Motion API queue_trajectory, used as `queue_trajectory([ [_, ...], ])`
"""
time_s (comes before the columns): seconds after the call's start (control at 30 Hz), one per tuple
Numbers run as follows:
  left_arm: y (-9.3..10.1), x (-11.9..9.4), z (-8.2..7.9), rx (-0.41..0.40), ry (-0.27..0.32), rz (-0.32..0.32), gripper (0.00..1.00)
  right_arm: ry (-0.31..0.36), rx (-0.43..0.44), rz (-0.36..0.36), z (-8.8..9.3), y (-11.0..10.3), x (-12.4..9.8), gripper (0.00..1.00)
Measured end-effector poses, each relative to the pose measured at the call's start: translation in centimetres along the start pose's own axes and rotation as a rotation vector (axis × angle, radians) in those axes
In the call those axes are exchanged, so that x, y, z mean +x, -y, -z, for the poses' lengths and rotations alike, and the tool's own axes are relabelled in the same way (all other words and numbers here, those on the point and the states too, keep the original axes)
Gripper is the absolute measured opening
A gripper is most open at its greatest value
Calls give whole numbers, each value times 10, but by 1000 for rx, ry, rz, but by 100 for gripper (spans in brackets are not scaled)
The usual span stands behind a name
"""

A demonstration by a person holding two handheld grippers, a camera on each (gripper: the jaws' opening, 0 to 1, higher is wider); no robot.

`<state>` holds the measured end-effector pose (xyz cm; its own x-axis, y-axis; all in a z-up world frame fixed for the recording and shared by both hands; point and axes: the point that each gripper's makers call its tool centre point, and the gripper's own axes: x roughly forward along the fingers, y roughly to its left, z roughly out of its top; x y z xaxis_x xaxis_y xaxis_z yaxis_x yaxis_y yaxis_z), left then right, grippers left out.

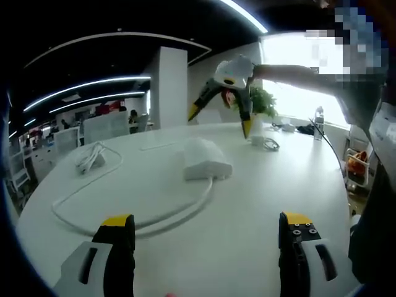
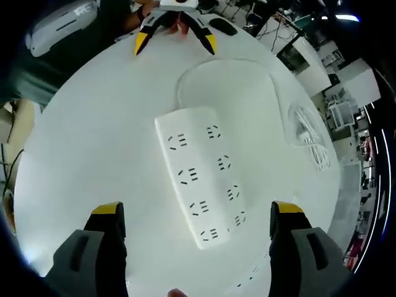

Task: Straighten the power strip on the desk, plug the charger into it

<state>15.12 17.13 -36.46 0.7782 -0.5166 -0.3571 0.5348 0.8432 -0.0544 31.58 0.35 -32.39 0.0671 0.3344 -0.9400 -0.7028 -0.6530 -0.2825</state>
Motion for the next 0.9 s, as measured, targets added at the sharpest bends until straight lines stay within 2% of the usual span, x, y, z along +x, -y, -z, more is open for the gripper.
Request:
queue_trajectory([
  [0.33, 0, 2, -1, 10, -4, 0, 100, -8, -52, -27, -4, 2, 3, 91],
  [0.9, -2, 4, -1, 8, -7, -9, 100, 2, -46, -51, 1, 6, 14, 88],
])
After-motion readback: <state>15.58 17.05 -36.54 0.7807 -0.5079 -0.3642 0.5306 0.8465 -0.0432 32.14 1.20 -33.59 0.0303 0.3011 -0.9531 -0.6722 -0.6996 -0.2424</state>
